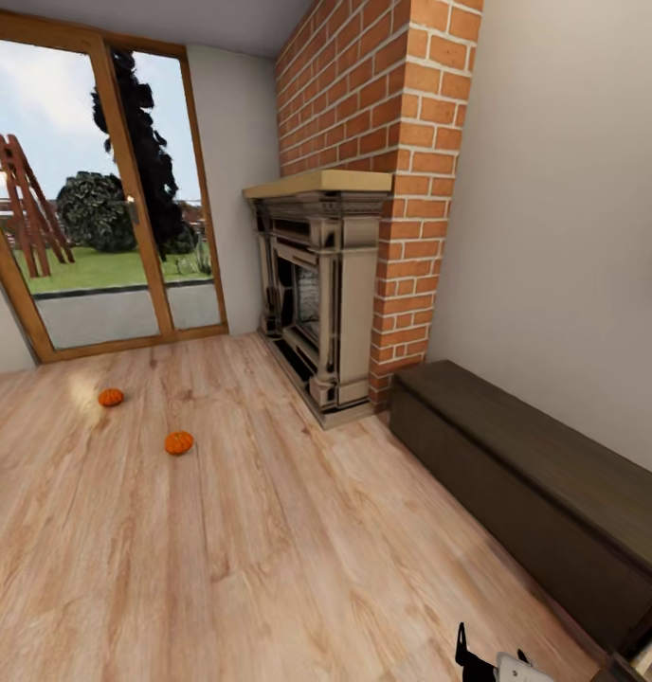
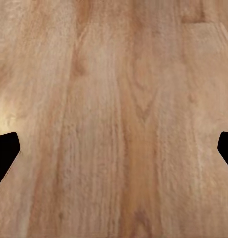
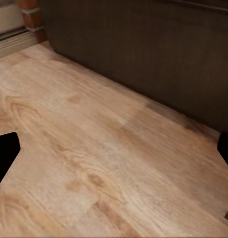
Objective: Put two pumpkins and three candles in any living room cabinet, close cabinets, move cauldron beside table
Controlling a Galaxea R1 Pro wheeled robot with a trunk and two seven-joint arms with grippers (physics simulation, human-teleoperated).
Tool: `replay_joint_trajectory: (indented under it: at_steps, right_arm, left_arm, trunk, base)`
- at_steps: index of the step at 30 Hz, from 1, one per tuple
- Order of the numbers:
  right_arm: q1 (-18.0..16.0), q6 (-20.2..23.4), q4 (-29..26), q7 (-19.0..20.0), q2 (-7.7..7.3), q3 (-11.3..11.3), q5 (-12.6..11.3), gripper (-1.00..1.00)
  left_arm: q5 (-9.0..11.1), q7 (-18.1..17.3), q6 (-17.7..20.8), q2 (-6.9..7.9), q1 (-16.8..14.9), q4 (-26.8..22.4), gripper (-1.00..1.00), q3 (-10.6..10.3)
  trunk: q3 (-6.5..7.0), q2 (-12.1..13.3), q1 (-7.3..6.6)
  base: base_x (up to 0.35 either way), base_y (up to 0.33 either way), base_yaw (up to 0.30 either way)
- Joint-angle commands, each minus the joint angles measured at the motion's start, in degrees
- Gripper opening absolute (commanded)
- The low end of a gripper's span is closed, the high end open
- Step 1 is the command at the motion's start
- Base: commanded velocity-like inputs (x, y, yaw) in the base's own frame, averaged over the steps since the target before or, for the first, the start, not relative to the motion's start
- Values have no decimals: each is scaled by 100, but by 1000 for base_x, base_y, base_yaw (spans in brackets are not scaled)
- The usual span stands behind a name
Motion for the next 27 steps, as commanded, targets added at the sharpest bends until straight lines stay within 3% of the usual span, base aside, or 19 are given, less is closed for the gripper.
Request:
replay_joint_trajectory:
  at_steps: [1, 27]
  right_arm:
    - [-6, -16, 11, -48, 2, 49, -4, 100]
    - [-6, 152, 11, -40, 14, 58, 28, 100]
  left_arm:
    - [4, 51, 1, 2, -2, -7, 100, -49]
    - [-5, 43, 25, -13, -2, -9, 100, -58]
  trunk:
    - [-6, -2, 3]
    - [-6, -2, 3]
  base:
    - [334, 133, 249]
    - [334, 135, 260]
